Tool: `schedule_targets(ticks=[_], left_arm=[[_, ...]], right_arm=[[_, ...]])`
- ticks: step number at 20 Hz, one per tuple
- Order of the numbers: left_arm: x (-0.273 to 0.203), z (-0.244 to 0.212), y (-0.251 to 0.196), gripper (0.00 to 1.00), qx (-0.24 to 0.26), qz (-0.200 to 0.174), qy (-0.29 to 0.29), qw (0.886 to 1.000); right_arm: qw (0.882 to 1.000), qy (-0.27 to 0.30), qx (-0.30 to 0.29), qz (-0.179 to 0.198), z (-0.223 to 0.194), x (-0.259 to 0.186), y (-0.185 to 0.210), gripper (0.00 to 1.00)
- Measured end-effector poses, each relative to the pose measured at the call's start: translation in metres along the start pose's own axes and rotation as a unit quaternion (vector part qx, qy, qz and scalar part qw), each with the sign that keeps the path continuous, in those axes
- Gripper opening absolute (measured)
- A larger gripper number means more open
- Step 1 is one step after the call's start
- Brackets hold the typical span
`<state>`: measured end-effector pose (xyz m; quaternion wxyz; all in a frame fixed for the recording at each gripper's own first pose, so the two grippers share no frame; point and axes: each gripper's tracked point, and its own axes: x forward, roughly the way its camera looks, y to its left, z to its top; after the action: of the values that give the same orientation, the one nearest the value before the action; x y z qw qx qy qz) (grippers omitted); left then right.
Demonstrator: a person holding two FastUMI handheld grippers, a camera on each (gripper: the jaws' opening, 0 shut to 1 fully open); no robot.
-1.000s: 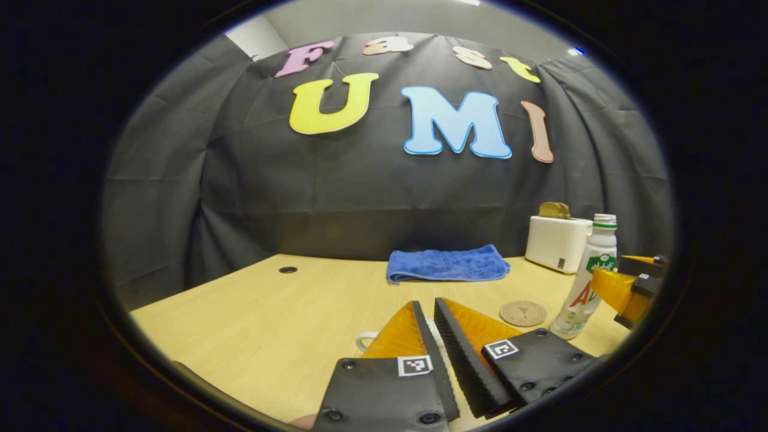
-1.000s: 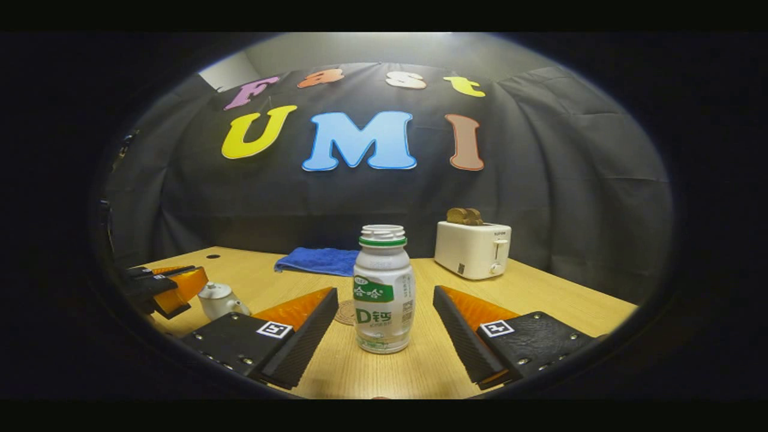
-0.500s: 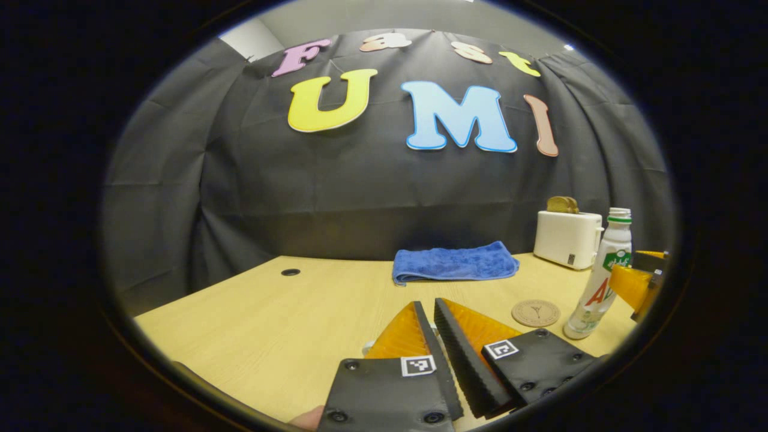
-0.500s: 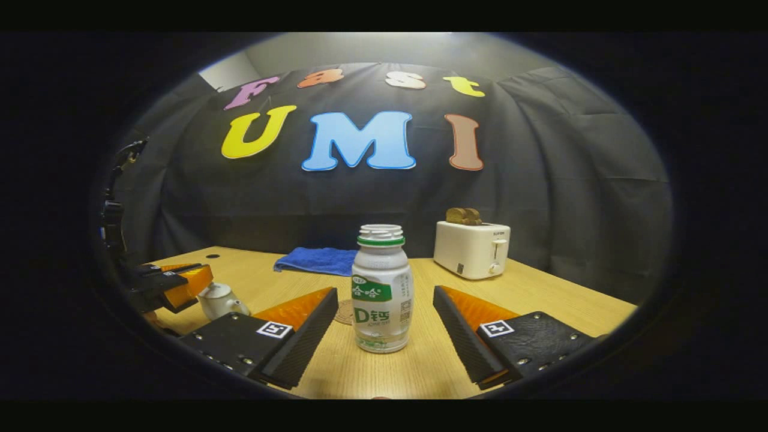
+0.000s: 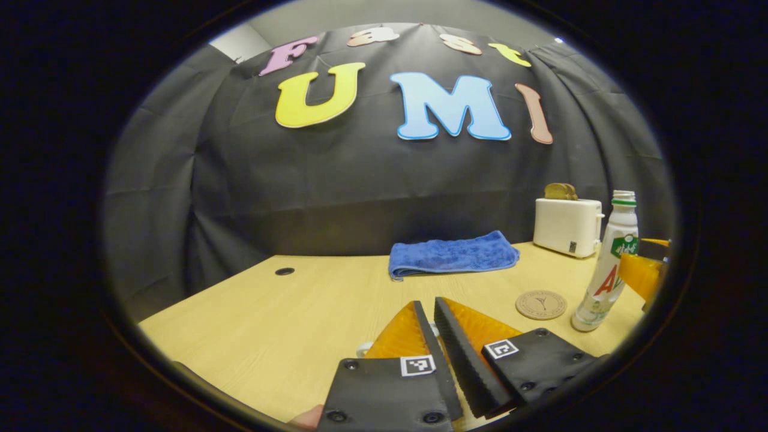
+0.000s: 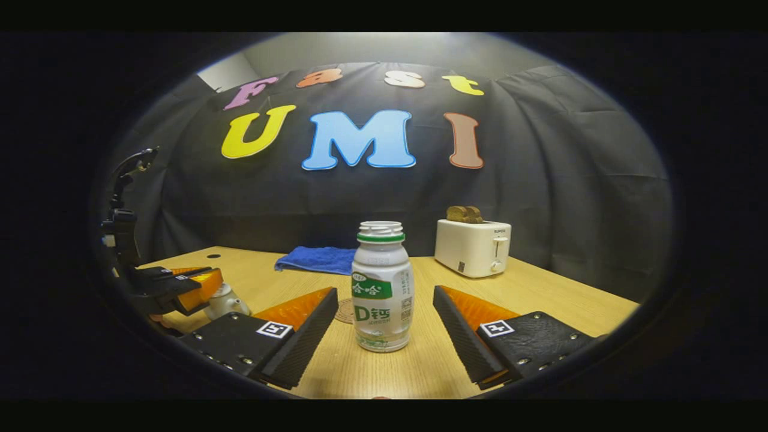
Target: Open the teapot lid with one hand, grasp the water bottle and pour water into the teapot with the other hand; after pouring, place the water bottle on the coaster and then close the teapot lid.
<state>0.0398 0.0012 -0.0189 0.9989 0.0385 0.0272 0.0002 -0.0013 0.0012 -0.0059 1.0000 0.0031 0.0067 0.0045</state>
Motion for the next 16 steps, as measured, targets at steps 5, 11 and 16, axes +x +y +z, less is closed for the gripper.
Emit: schedule_targets(ticks=[5,11,16], left_arm=[[-0.001,-0.013,-0.002,0.06,-0.01,-0.001,0.024,1.0],[-0.001,-0.009,-0.001,0.19,-0.006,0.003,0.011,1.0],[-0.001,-0.01,0.002,0.16,-0.014,0.0,0.011,1.0]], right_arm=[[1.0,-0.003,0.004,0.0,0.001,-0.001,-0.001,0.98],[1.0,-0.004,0.005,-0.002,0.001,-0.001,-0.003,0.98],[1.0,-0.001,0.003,-0.005,-0.002,0.001,-0.004,0.98]])
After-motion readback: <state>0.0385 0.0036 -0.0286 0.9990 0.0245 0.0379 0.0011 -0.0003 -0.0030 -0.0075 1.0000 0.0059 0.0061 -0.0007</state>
